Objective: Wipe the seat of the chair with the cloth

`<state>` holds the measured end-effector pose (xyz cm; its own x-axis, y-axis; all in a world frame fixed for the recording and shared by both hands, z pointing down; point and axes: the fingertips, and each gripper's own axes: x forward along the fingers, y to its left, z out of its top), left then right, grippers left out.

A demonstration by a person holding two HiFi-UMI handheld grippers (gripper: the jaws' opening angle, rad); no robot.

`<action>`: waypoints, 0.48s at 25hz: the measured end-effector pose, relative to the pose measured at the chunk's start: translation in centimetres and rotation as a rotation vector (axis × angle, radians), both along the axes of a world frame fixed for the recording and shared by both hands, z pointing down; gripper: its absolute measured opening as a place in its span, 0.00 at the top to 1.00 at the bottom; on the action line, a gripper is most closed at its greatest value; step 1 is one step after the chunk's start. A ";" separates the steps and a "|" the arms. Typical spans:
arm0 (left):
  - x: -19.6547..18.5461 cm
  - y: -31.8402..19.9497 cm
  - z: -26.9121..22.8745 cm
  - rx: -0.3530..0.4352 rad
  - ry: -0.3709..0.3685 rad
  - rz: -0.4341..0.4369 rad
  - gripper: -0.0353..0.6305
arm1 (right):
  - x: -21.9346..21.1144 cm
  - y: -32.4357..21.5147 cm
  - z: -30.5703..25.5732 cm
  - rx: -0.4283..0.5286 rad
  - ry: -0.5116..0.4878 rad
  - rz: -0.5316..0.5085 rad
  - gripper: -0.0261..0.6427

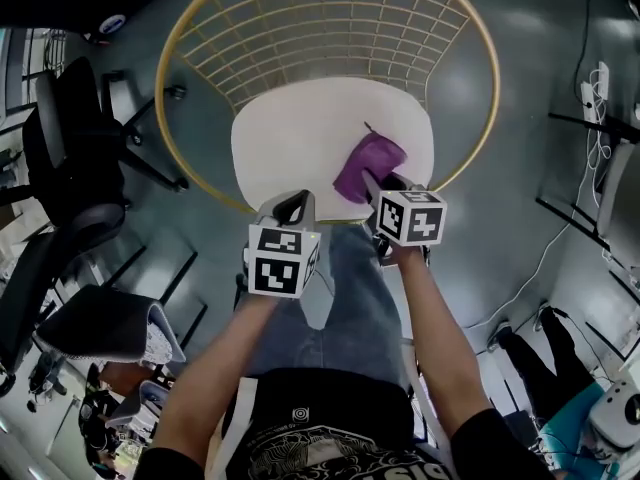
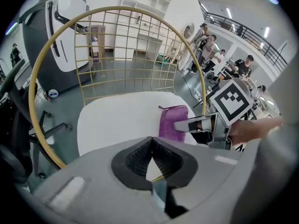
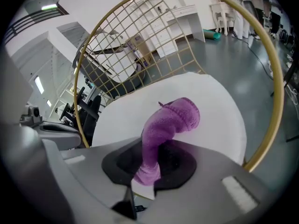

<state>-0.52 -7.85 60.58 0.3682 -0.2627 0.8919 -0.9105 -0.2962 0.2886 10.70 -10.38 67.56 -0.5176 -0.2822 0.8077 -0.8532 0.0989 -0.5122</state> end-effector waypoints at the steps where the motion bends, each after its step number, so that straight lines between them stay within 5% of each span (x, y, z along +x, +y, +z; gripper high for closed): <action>1: 0.3 0.1 0.0 0.000 0.002 0.002 0.94 | 0.6 0.0 -0.1 0.002 0.007 0.006 0.87; 12: 0.8 0.8 -0.2 0.021 0.007 0.005 0.94 | 4.6 0.8 -1.1 0.007 0.091 0.062 0.87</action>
